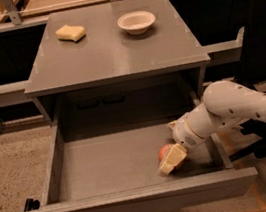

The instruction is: Pick apple from top drawer and place on counter

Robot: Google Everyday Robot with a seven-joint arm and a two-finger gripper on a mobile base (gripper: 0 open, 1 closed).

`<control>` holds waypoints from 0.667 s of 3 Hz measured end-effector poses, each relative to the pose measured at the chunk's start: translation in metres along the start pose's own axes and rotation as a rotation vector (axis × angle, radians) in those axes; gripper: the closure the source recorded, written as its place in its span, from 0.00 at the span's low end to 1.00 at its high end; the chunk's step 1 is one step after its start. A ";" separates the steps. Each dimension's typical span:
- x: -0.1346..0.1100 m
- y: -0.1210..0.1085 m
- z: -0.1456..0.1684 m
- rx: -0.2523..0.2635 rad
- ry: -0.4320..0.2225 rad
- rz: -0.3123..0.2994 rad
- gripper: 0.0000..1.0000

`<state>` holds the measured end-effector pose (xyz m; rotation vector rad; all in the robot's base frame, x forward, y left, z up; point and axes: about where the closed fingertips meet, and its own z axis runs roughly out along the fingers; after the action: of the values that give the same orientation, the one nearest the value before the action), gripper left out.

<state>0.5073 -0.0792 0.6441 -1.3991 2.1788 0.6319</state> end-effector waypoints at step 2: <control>0.035 0.010 -0.013 0.022 0.032 0.061 0.41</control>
Offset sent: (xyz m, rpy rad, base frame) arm -0.0393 -0.0573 0.0031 -0.0436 0.0185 -0.1177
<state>0.4836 -0.1082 0.6345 -1.3453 2.2542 0.6097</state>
